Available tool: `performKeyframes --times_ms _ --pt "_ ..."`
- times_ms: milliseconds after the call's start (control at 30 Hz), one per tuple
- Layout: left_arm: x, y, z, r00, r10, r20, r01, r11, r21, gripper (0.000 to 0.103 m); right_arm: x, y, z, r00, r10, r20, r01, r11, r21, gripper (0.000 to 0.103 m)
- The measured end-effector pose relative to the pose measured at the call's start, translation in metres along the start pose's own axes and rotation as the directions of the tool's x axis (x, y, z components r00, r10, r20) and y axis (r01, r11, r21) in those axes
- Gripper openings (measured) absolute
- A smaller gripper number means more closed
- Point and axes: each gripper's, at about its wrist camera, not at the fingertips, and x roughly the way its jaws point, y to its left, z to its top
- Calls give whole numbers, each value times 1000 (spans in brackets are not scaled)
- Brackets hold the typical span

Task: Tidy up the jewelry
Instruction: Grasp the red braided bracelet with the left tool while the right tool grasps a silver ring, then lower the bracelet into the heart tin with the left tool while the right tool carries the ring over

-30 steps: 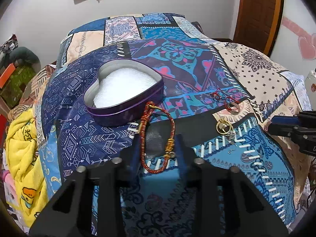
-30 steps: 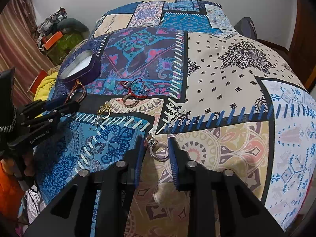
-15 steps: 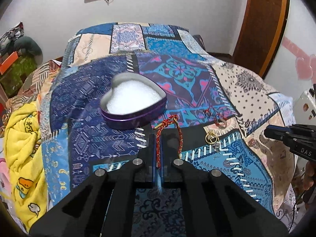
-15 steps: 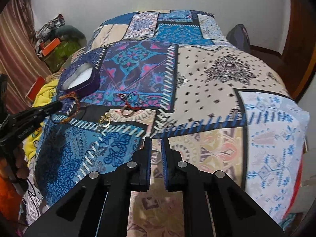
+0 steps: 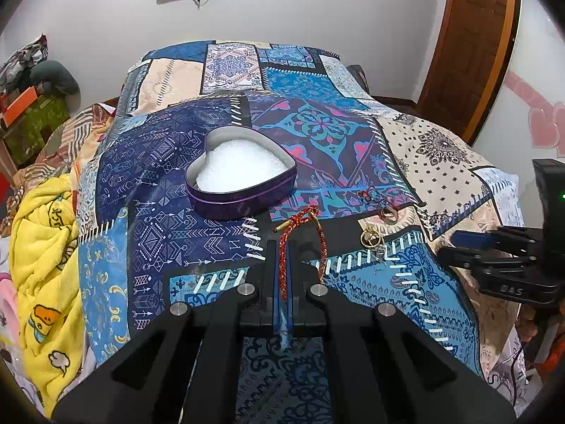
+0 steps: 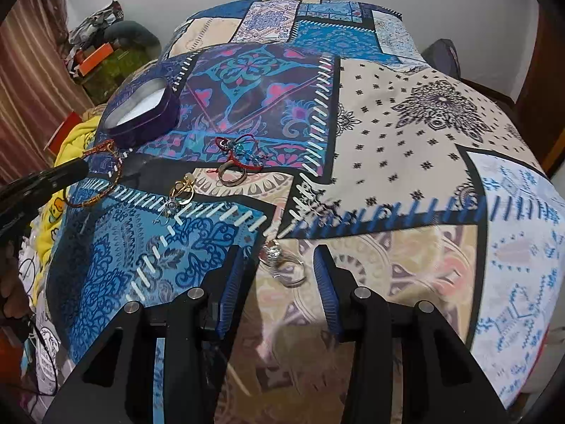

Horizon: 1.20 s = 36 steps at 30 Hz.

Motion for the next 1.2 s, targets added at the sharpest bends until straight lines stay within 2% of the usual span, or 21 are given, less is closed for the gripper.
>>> performKeyframes --times_ms 33,133,200,533,733,967,1200 --pt "-1 0 0 1000 1 2 -1 1000 1 2 1 1 0 1000 -3 -3 3 1000 1 25" --pt "-4 0 2 1000 2 11 -2 1000 1 2 -1 -1 0 1000 7 0 -7 1000 13 23" --pt "-6 0 4 1000 2 18 -2 1000 -2 2 -2 0 0 1000 6 3 -6 1000 10 12" --pt "-19 6 18 997 -8 78 11 999 -33 2 -10 5 10 999 23 34 -23 1000 5 11" --pt "-26 11 32 993 -3 121 7 999 -37 2 -24 11 29 994 47 96 -47 999 -1 11" --pt "-31 20 48 985 17 169 -9 999 -47 2 -39 29 64 977 85 194 -78 996 -44 11" --pt "-25 32 61 980 38 193 -27 998 -57 2 -40 54 96 957 137 255 -115 988 -100 11"
